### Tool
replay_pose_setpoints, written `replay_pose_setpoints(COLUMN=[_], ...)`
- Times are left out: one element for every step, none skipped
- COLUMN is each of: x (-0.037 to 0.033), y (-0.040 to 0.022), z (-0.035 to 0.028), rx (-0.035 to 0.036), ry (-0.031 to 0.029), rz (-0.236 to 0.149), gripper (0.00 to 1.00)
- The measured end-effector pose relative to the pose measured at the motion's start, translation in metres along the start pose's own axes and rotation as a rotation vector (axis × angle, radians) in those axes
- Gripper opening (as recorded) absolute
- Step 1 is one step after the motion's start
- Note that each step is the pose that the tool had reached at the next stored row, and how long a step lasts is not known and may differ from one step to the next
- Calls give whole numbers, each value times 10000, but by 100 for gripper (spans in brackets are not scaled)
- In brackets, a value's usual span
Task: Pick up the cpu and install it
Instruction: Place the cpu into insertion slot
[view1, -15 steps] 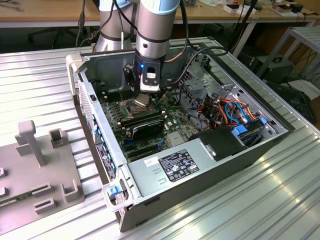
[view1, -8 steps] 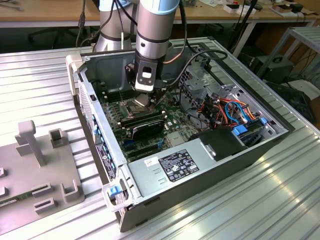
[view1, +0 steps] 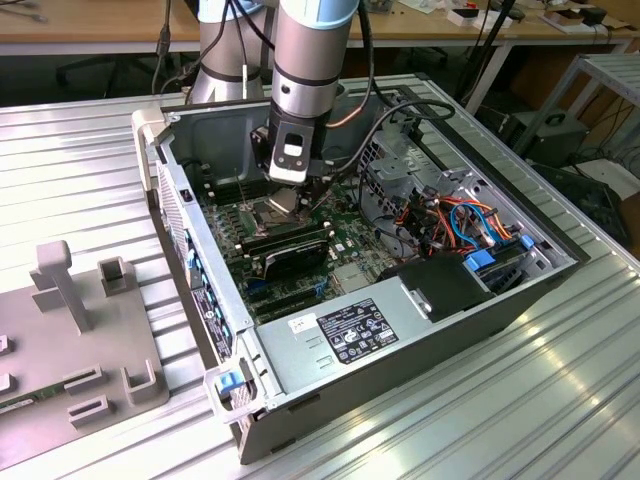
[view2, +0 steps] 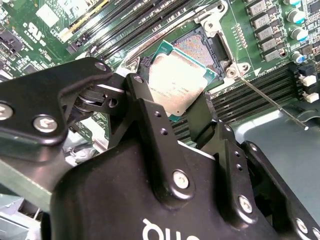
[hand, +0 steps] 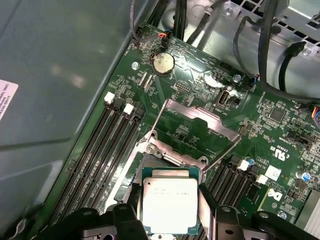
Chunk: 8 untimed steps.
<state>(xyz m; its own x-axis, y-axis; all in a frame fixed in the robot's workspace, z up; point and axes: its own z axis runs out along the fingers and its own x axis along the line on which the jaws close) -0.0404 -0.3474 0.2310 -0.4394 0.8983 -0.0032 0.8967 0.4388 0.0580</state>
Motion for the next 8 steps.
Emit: replay_pose_setpoints(x=[0,0,0,0,0,0,0,0], y=[0,0,0,0,0,0,0,0], z=[0,0,1,1,2,2,3,3], rx=[1,1,2,3,3,3,5,6], ry=[-10,-19,-32,-41,-52,-62,-74,-83], rz=[170,322,549,699,896,1072,1277,1425], gripper=[55,55,55,55,55,55,55,55])
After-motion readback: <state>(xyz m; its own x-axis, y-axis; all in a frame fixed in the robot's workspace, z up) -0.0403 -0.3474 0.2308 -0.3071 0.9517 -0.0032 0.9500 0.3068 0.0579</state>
